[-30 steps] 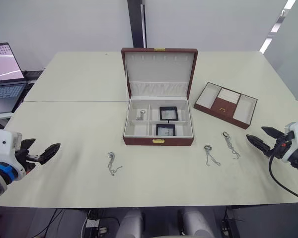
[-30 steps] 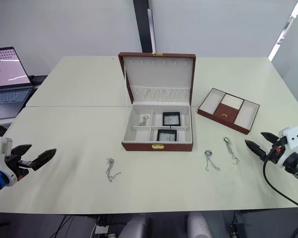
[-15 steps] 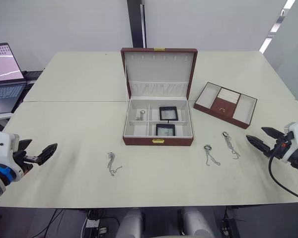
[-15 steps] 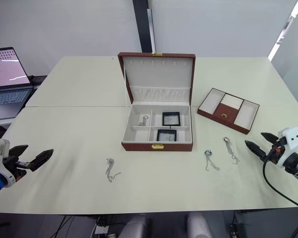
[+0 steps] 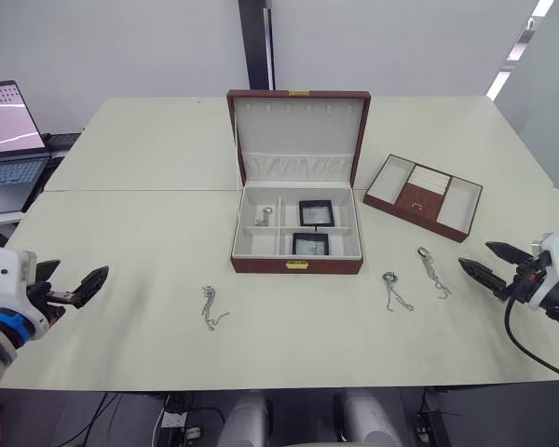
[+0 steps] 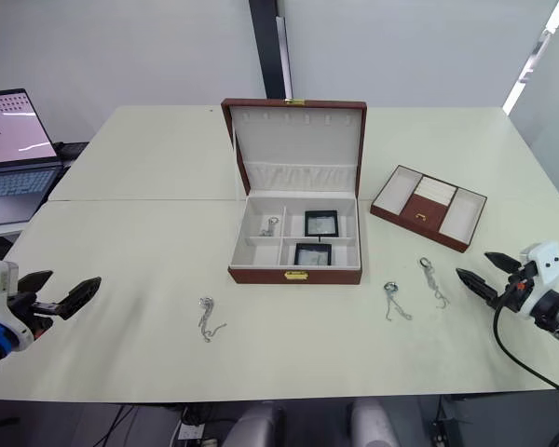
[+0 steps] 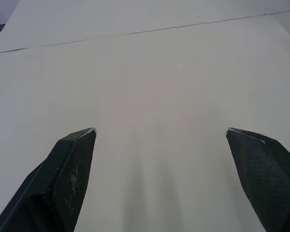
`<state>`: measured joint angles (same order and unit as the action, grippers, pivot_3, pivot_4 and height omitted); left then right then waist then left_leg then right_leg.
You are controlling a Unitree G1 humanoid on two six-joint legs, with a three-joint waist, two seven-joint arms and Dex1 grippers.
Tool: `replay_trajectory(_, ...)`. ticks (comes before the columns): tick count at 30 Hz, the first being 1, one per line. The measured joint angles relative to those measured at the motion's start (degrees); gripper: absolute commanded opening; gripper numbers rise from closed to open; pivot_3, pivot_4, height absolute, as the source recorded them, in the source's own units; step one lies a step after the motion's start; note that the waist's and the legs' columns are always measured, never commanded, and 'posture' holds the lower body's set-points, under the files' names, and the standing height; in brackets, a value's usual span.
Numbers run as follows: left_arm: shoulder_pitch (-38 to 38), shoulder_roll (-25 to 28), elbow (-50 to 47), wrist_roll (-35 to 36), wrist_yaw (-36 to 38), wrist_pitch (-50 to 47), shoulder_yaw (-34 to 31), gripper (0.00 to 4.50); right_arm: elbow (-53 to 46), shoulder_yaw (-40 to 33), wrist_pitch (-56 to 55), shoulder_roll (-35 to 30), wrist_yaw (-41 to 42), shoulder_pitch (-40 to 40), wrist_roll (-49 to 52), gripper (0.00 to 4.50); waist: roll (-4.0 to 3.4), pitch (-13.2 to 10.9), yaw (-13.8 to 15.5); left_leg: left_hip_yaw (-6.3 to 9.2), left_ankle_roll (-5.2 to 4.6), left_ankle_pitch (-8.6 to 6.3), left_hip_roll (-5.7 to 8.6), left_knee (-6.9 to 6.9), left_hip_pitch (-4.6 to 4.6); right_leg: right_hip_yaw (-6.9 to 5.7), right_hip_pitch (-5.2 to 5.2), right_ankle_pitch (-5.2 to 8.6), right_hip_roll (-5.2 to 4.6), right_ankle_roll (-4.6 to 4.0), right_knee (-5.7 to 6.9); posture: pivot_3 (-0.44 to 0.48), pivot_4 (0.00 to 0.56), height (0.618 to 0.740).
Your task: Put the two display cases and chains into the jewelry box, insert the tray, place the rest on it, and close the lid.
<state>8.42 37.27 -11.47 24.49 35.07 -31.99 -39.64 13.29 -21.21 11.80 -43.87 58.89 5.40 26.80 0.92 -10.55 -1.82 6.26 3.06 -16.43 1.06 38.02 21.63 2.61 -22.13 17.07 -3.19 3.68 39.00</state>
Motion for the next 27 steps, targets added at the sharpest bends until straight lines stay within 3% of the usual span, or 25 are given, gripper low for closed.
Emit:
replay_trajectory(9,-0.4,-5.0,-6.1,0.2,-6.9,1.3,0.8,4.45,-14.2,3.0,4.6,-0.2,5.9,-4.4,3.6,4.50,0.01,0.0,0.1,0.00,0.00,0.00,0.02,0.01,0.00,0.01,0.01,0.00,0.00,0.00,-0.01,0.000,0.150,0.740)
replay_trajectory(17,8.9,-12.2,-16.9,2.3,-7.5,1.2,7.0,4.45,-27.0,9.9,5.8,0.5,8.0,-4.7,5.5,4.50,0.02,0.0,0.1,0.03,0.01,0.00,0.01,0.00,0.02,-0.01,0.03,0.00,-0.01,0.00,-0.04,0.000,0.150,0.740)
replay_trajectory(27,16.4,-14.6,-22.0,3.6,-4.5,3.2,14.6,4.45,-33.5,13.6,3.7,1.3,9.8,-10.6,5.7,4.50,0.09,0.1,0.2,0.03,0.00,-0.01,0.07,0.00,-0.01,-0.02,0.09,0.00,-0.01,0.00,-0.08,0.000,0.150,0.740)
